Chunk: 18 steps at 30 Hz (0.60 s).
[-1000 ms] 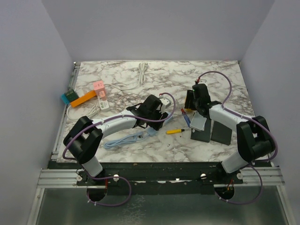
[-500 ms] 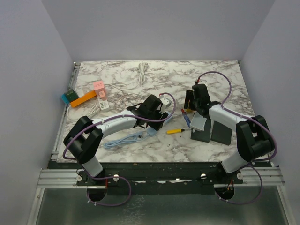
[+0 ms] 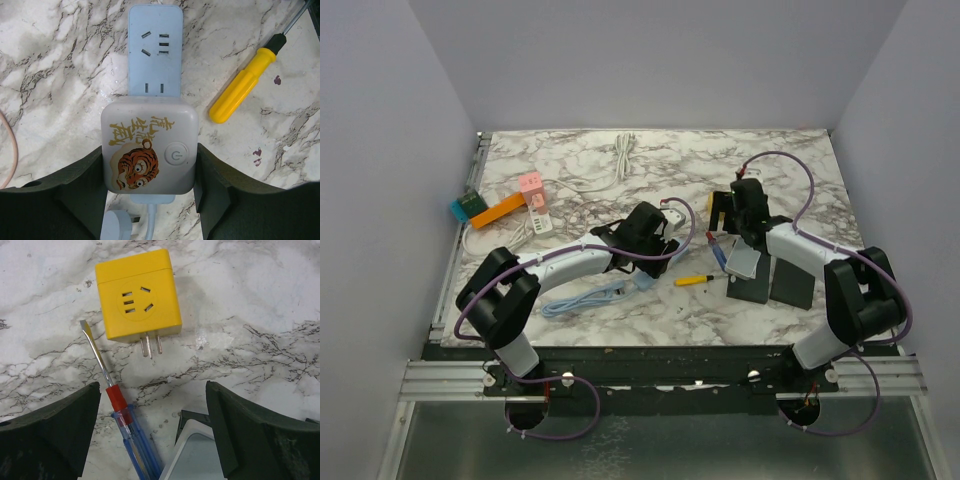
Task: Pull the plug off the socket
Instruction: Place the plug at the center of the board, then remove the plug from the socket.
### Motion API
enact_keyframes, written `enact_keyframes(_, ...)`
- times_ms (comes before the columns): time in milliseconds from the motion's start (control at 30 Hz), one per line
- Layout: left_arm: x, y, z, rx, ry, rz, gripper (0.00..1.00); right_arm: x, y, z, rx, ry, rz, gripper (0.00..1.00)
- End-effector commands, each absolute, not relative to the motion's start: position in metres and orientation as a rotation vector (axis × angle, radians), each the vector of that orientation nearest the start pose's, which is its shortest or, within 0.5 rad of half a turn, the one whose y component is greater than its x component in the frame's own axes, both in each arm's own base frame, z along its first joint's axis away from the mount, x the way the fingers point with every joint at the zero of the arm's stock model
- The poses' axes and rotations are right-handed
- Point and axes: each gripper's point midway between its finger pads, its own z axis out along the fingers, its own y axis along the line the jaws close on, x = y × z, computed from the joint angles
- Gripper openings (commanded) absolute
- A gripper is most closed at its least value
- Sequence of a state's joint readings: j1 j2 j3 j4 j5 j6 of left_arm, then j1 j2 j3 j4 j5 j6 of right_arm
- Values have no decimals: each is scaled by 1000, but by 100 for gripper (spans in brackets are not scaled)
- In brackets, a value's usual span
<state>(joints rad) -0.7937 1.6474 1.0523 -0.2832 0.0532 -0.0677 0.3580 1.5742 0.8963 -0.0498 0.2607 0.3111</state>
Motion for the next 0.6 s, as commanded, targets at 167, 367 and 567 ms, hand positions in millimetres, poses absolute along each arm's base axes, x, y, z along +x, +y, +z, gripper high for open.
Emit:
enact_keyframes(167, 267, -245, 28, 910, 2509, -161, 0, 385, 110, 110, 103, 2196, 107, 92)
enact_keyframes(367, 280, -231, 27, 797, 2545, -123, 0, 362, 118, 115, 150, 2223, 218, 88)
enact_keyframes(567, 282, -242, 32, 804, 2529, -190, 21, 337, 127, 113, 123, 2213, 338, 88)
